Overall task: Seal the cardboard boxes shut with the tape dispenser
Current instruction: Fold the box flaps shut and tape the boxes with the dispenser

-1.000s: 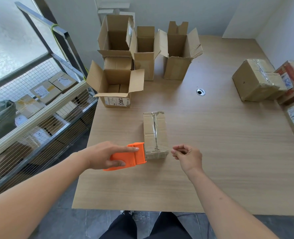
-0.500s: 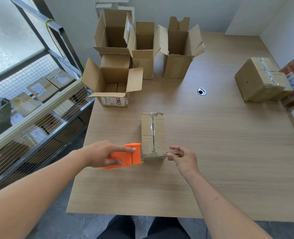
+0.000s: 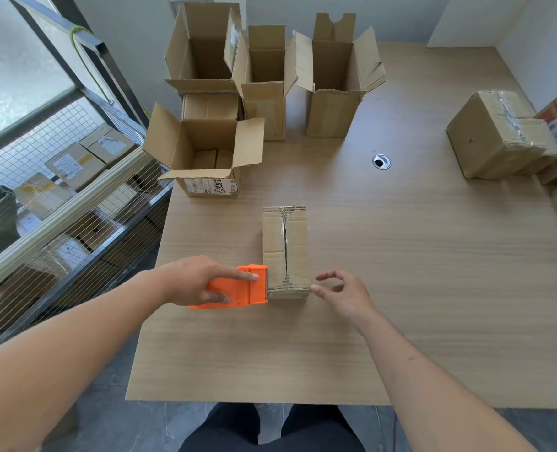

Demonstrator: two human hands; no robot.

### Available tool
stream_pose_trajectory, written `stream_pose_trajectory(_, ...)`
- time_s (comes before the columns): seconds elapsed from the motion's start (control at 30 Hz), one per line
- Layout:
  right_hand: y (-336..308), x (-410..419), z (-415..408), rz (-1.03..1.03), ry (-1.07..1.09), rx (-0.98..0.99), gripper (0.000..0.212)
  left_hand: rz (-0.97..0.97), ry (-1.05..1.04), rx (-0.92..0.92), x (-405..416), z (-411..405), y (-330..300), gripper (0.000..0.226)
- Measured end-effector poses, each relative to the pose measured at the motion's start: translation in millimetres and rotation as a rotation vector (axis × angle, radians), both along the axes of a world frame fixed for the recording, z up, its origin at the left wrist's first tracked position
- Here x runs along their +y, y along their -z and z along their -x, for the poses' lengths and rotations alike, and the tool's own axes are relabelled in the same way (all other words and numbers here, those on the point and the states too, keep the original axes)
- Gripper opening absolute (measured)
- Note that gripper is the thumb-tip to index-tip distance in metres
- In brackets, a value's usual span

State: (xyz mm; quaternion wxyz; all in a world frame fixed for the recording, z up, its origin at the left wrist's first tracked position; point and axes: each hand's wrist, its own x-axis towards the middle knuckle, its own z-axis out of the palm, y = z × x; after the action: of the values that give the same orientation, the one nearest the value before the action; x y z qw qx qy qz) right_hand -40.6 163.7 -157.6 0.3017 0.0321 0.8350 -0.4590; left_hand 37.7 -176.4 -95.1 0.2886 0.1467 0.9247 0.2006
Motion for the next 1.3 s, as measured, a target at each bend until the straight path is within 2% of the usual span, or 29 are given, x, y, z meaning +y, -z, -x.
stream_pose_trajectory(0.07,-1,2,-2,0.021,0.000,0.037,0.024,0.008,-0.005,0.006,1,0,0,0.068)
stream_pose_trajectory(0.2,-7,-7,-8,0.157,0.012,0.244,0.018,0.001,-0.024,-0.014,2,1,0,0.068)
stream_pose_trajectory(0.27,-13,-17,-12,0.170,-0.072,0.347,0.019,-0.001,-0.031,-0.022,3,-1,1,0.068)
stream_pose_trajectory(0.33,-13,-31,-17,0.125,-0.280,0.446,0.015,-0.011,-0.039,-0.022,2,-2,2,0.068)
stream_pose_trajectory(0.4,-7,-44,-21,-0.010,-0.445,0.514,0.014,-0.015,-0.040,-0.002,3,-2,2,0.068)
stream_pose_trajectory(0.5,2,-50,-23,-0.110,-0.451,0.602,0.011,-0.040,-0.070,0.016,4,-5,5,0.068)
stream_pose_trajectory(0.6,5,-48,-27,-0.144,-0.481,0.756,0.017,-0.079,-0.102,0.019,1,-19,12,0.068)
stream_pose_trajectory(0.7,2,-48,-27,-0.182,-0.486,0.826,0.020,-0.168,-0.167,0.005,-10,-36,12,0.066)
stream_pose_trajectory(0.87,0,-52,-26,-0.199,-0.465,0.820,0.019,-0.164,-0.170,0.023,-25,-51,6,0.065)
stream_pose_trajectory(1.3,-13,-64,-28,-0.365,-0.495,0.624,0.020,-0.074,-0.184,-0.102,-19,-43,-7,0.064)
